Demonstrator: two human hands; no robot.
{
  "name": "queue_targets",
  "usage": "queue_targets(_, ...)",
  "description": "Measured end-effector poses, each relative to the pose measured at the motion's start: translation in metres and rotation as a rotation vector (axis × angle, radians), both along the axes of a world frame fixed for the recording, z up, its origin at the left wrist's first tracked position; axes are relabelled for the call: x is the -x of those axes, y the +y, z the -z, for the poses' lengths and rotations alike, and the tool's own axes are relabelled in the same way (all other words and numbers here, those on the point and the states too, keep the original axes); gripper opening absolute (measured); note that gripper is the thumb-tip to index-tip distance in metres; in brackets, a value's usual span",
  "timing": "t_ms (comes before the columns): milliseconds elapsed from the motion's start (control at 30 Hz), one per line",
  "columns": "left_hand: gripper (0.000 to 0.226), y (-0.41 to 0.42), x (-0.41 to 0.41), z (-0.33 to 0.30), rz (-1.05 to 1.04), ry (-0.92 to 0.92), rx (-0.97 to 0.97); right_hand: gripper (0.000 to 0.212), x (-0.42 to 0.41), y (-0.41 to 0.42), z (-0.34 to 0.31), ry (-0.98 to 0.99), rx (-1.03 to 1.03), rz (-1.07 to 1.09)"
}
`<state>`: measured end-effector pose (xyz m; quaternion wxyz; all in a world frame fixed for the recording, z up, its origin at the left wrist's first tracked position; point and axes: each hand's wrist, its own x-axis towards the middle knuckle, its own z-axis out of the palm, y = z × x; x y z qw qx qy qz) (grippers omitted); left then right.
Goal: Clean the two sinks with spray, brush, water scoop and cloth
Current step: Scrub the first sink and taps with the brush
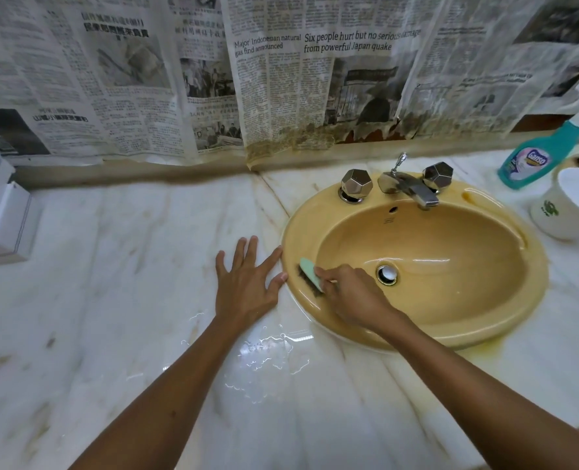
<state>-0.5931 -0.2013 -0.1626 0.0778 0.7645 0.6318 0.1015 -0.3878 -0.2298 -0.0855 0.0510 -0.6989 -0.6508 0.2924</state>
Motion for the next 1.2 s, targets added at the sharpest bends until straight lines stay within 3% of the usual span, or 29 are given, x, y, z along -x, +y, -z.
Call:
queue_targets(133,0.064,-0.002,0.004,0.005,0.0,-0.016,-0.054,0.043,0.029,0.05,-0.001,-0.134,-0.128,-0.004)
queue_targets(300,0.063,-0.001,0.005,0.007,0.016,-0.015,-0.104,0.038,-0.005,0.11,-0.015,-0.275,-0.151,0.097)
queue_targets(500,0.058,0.002,0.006,0.011,0.02,-0.052,-0.128,0.038,0.027,0.042,-0.015,-0.108,-0.138,-0.274)
queue_targets(600,0.058,0.003,0.005,0.011,-0.007,-0.069,-0.112,0.041,0.03,0.077,-0.03,-0.309,-0.117,-0.351)
queue_targets(733,0.065,0.003,0.004,0.011,-0.029,-0.101,-0.088,0.03,0.025,0.159,-0.046,-0.646,-0.165,-0.312)
queue_targets(900,0.069,0.002,0.005,0.008,-0.043,-0.169,-0.08,0.026,0.051,0.163,-0.059,-0.778,-0.117,-0.488)
queue_targets(967,0.057,0.003,0.004,0.008,-0.076,-0.27,-0.099,0.028,0.061,0.14,-0.057,-0.751,-0.103,-0.632)
queue_targets(1067,0.045,0.005,0.005,0.002,-0.225,-0.567,-0.081,0.032,0.06,0.111,-0.053,-0.692,-0.033,-0.792)
queue_targets(1200,0.05,0.005,0.005,-0.004,-0.29,-0.643,-0.078,0.032,0.055,0.131,-0.057,-0.743,-0.111,-0.707)
